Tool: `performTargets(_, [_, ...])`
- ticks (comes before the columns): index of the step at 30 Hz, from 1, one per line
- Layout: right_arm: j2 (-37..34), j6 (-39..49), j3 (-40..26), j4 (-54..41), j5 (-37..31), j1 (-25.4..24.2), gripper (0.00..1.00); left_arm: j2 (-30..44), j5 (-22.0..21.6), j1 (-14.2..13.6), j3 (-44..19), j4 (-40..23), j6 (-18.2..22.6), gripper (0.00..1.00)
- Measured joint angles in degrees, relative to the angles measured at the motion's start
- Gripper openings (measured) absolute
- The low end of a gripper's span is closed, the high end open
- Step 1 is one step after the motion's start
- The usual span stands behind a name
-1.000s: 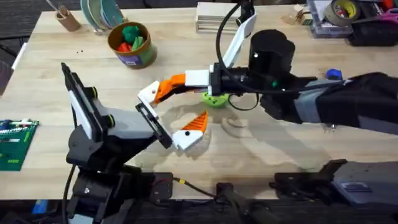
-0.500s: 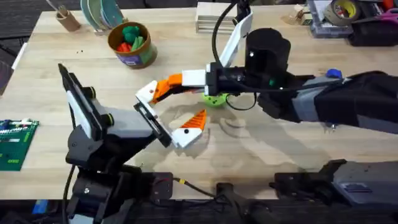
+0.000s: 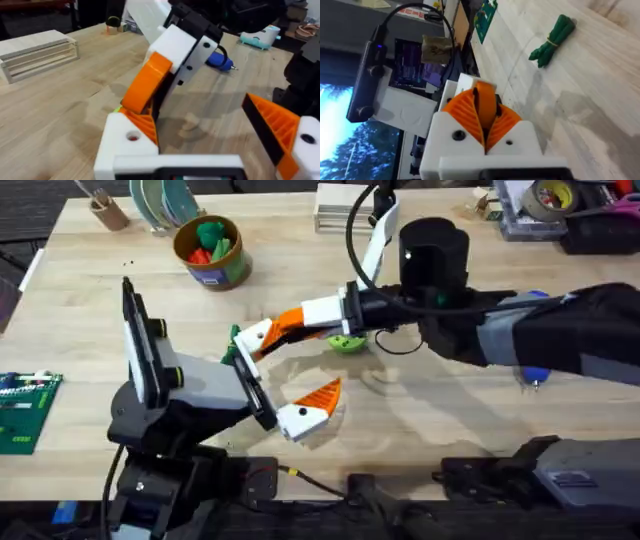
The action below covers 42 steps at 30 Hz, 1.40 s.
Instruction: Pick up the gripper from the table and insert it into the empty holder that is missing its gripper. Then pick up a screw, insert it into the mounting hole, and use the screwdriver to tighten it. Finally, clean up the table by picking up the vegetable and placing it into the bucket.
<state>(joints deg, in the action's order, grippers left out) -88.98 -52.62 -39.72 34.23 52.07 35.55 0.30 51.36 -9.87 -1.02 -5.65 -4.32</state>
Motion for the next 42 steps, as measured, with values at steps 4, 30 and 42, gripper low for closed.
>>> performTargets(4, [-0.01, 0.17, 0.0, -0.01, -0.33, 0.48, 0.009, -0.01, 0.07, 0.0, 0.0, -0.04, 0.0, 0.993])
performTargets(30, [0.17, 1.53, -0.02, -0.01, -5.0, 2.98, 0.103, 0.01, -1.59, 0.39, 0.0, -0.04, -0.84, 0.993])
performTargets(42, [0.08, 1.67, -0.02, -1.15, 6.3, -0.36, 0.375, -0.01, 5.74, -0.88, 0.0, -0.53, 1.3, 0.993])
